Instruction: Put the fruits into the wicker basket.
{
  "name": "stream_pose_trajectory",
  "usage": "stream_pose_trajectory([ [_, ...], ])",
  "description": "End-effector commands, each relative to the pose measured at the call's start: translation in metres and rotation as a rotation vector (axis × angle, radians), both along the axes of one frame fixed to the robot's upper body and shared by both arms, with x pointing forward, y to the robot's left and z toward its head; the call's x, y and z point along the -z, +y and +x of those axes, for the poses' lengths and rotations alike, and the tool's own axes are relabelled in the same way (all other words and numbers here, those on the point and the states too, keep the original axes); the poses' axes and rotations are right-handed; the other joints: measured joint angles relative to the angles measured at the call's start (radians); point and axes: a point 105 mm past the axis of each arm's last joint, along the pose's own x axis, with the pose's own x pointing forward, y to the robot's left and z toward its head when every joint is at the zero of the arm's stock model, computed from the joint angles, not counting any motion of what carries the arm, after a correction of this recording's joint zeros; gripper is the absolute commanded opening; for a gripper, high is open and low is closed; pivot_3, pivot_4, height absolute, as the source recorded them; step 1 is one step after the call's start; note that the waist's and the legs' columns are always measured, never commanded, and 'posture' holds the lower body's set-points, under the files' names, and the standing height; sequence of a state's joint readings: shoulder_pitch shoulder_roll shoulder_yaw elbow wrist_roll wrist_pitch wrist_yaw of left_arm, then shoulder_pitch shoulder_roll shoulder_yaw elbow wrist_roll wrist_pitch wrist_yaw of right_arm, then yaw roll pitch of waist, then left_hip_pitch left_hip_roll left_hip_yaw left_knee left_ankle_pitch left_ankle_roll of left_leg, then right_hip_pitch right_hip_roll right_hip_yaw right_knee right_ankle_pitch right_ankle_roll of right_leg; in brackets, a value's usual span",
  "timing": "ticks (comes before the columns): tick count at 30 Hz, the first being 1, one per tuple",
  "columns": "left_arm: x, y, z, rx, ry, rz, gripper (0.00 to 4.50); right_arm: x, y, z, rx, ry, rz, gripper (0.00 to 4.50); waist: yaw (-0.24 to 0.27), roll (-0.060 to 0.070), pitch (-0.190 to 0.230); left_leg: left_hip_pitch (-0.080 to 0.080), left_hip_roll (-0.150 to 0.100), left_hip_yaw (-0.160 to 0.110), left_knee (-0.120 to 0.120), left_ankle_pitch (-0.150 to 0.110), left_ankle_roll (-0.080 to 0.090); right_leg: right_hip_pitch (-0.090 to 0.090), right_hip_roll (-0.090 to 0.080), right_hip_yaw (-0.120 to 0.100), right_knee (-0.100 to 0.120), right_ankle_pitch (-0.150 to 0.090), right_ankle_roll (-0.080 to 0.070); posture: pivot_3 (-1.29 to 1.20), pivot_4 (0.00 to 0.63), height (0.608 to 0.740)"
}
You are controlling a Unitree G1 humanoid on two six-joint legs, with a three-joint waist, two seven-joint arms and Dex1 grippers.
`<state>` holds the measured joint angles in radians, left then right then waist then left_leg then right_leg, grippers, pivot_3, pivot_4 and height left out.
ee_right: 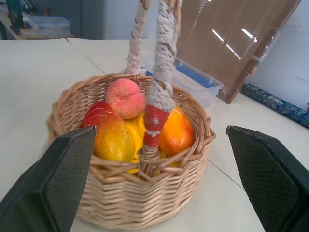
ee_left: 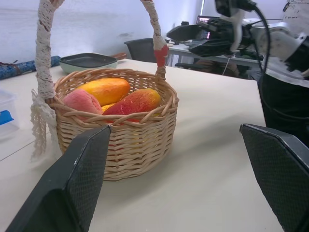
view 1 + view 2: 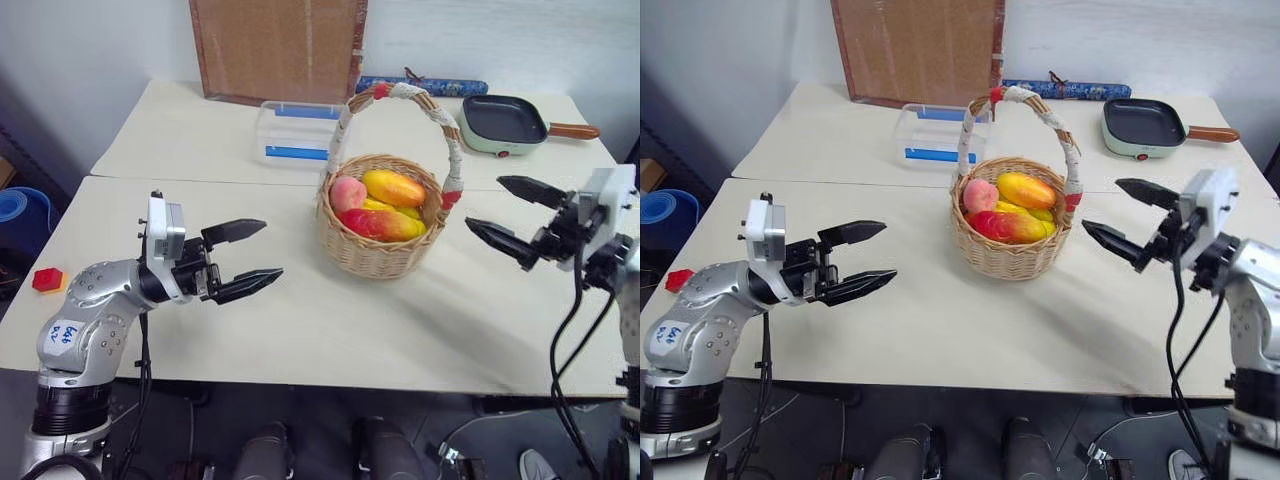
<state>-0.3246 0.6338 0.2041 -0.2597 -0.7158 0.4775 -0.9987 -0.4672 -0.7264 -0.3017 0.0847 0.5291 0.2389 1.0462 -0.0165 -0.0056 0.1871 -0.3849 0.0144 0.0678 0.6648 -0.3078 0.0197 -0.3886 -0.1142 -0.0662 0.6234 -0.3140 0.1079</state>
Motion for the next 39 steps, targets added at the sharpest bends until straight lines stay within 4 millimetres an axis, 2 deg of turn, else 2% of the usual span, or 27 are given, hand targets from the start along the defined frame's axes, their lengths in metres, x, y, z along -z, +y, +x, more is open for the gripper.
stream_pose_trajectory([
  [1, -0.011, -0.005, -0.008, 0.046, -0.028, 0.002, 4.5, -0.005, 0.025, 0.019, -0.09, 0.017, 0.027, 4.47, -0.002, 0.0, 0.0, -0.002, 0.0, 0.0, 0.0, 0.0, -0.001, -0.003, 0.0, 0.001, 0.002, 0.0, 0.0, 0.0, 0.15, 0.74],
  [4, -0.011, -0.006, -0.011, 0.052, -0.02, 0.007, 4.5, -0.003, 0.041, 0.029, -0.15, 0.061, 0.032, 4.47, -0.009, 0.001, 0.0, -0.004, 0.0, 0.0, -0.001, 0.001, -0.001, -0.004, 0.0, 0.0, 0.004, 0.0, 0.0, 0.0, 0.15, 0.74],
  [7, -0.01, -0.006, -0.013, 0.051, -0.014, 0.007, 4.5, -0.004, 0.051, 0.034, -0.182, 0.062, 0.046, 3.88, -0.007, 0.0, 0.0, -0.004, 0.0, 0.0, -0.001, 0.001, -0.001, -0.004, 0.0, 0.0, 0.004, 0.0, 0.0, 0.0, 0.15, 0.74],
  [10, -0.008, -0.006, -0.014, 0.05, -0.007, 0.005, 4.5, -0.012, 0.055, 0.034, -0.196, 0.035, 0.085, 2.95, -0.004, 0.0, 0.0, -0.005, 0.0, -0.001, 0.0, 0.001, 0.0, -0.004, 0.0, -0.001, 0.003, 0.0, 0.0, 0.0, 0.15, 0.74],
  [13, -0.006, -0.007, -0.015, 0.049, -0.003, 0.002, 4.5, -0.011, 0.053, 0.028, -0.208, 0.039, 0.072, 1.87, -0.001, 0.0, 0.0, -0.005, 0.0, -0.001, 0.0, 0.001, 0.0, -0.004, 0.0, -0.001, 0.003, 0.0, 0.0, 0.0, 0.15, 0.74],
  [16, -0.004, -0.008, -0.014, 0.056, 0.002, -0.002, 4.5, -0.006, 0.043, 0.016, -0.197, 0.047, 0.041, 0.82, 0.007, 0.0, 0.0, -0.005, 0.0, -0.001, 0.0, 0.001, -0.001, -0.004, 0.0, -0.001, 0.004, 0.0, 0.0, 0.0, 0.15, 0.74],
  [18, -0.003, -0.011, -0.012, 0.071, 0.004, -0.007, 4.5, -0.01, 0.029, 0.008, -0.142, 0.035, 0.061, 0.1, 0.016, 0.0, 0.0, -0.005, 0.0, -0.001, 0.0, 0.001, -0.001, -0.004, 0.0, -0.001, 0.003, 0.0, 0.0, 0.0, 0.15, 0.74],
  [24, -0.001, -0.022, -0.003, 0.129, 0.007, -0.018, 4.5, -0.026, -0.017, -0.022, 0.104, -0.032, 0.165, 0.04, 0.024, 0.001, 0.0, -0.006, -0.001, 0.0, 0.0, 0.0, 0.0, -0.004, 0.0, -0.001, 0.003, 0.0, 0.0, 0.0, 0.15, 0.74],
  [29, -0.002, -0.03, 0.006, 0.184, 0.003, -0.016, 4.5, -0.021, -0.066, -0.04, 0.389, -0.051, 0.209, 0.04, 0.03, 0.001, 0.0, -0.005, -0.001, 0.001, 0.0, 0.001, 0.0, -0.004, 0.002, -0.001, 0.003, 0.0, 0.0, 0.0, 0.15, 0.74],
  [33, -0.003, -0.032, 0.011, 0.214, -0.004, -0.001, 4.5, -0.021, -0.106, -0.035, 0.622, -0.089, 0.258, 0.04, 0.019, 0.001, 0.0, -0.003, -0.001, 0.007, 0.0, 0.001, 0.001, -0.004, 0.002, -0.002, 0.002, 0.0, 0.0, 0.0, 0.15, 0.74],
  [39, -0.007, -0.034, 0.014, 0.224, -0.018, 0.002, 4.5, -0.002, -0.131, -0.018, 0.692, -0.06, 0.28, 0.04, 0.012, 0.001, 0.0, -0.001, -0.001, 0.008, 0.0, 0.001, 0.001, -0.005, 0.003, -0.001, 0.003, 0.0, 0.0, 0.0, 0.15, 0.74],
])
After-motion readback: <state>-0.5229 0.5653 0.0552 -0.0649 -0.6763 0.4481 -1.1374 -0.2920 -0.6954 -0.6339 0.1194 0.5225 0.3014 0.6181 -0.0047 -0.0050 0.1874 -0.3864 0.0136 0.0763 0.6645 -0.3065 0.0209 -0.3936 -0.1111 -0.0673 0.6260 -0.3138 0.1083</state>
